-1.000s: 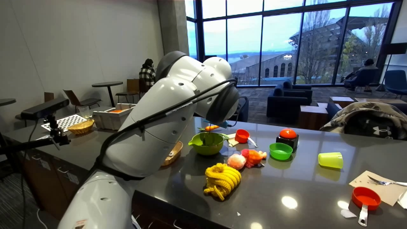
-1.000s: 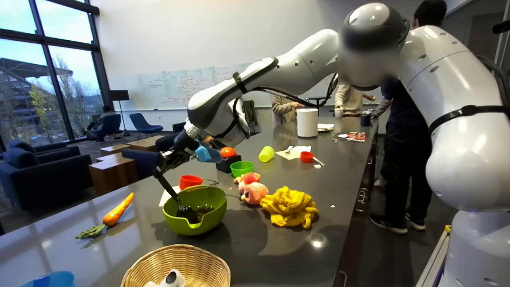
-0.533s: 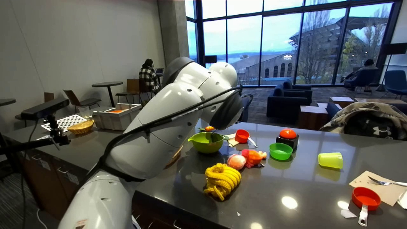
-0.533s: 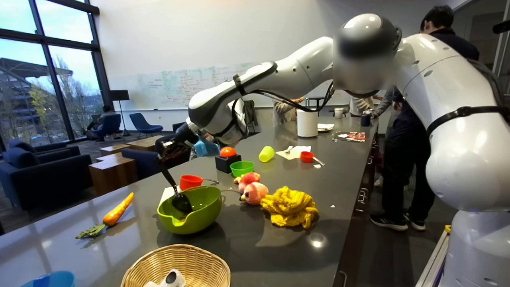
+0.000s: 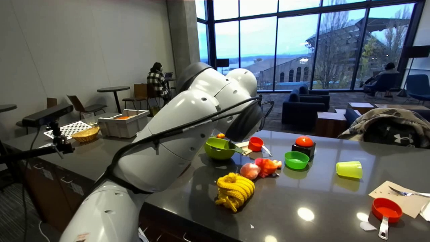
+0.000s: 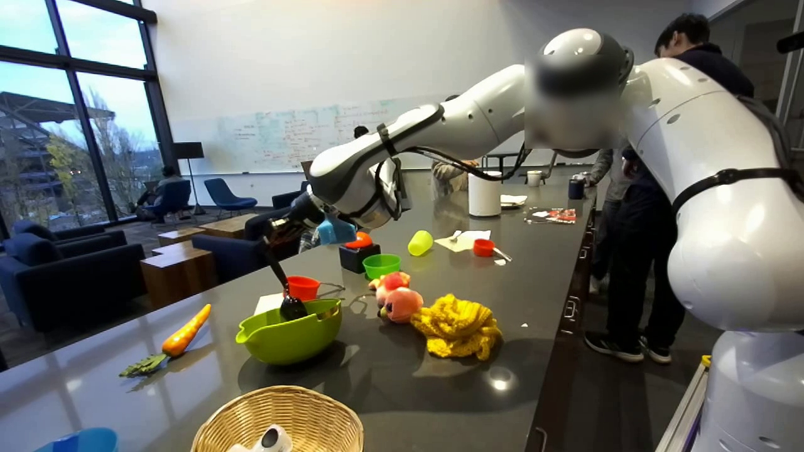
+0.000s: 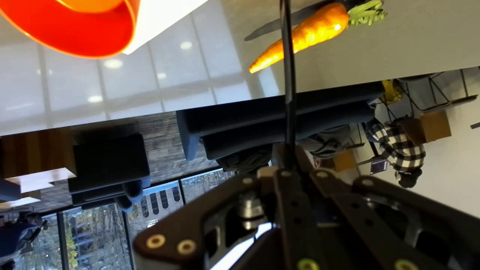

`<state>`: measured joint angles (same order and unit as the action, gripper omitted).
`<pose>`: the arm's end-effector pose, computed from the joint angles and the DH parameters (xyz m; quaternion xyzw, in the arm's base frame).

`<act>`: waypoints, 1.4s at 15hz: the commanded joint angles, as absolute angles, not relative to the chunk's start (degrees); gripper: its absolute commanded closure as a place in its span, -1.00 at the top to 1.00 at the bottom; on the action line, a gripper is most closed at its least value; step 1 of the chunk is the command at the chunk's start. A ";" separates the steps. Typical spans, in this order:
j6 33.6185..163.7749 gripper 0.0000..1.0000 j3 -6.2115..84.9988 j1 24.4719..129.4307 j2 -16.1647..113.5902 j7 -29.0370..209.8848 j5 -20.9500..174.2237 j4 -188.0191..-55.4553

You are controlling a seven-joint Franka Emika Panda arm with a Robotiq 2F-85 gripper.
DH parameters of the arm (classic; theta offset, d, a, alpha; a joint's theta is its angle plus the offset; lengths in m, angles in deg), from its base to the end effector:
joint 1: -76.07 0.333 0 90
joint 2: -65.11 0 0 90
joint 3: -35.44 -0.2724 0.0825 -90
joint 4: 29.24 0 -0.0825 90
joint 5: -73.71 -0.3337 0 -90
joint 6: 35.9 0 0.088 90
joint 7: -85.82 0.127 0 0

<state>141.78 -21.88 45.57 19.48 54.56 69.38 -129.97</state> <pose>0.6443 0.1727 0.3530 -0.8510 -0.2043 -0.4102 0.2564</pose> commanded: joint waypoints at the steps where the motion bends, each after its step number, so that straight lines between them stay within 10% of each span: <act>1: 143.10 -0.98 -24.91 41.42 20.12 56.90 72.75 -133.11; 21: 149.79 -0.98 -31.77 36.14 21.96 68.61 82.21 -145.87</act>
<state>148.36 -31.43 37.27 22.46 66.73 80.42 -144.40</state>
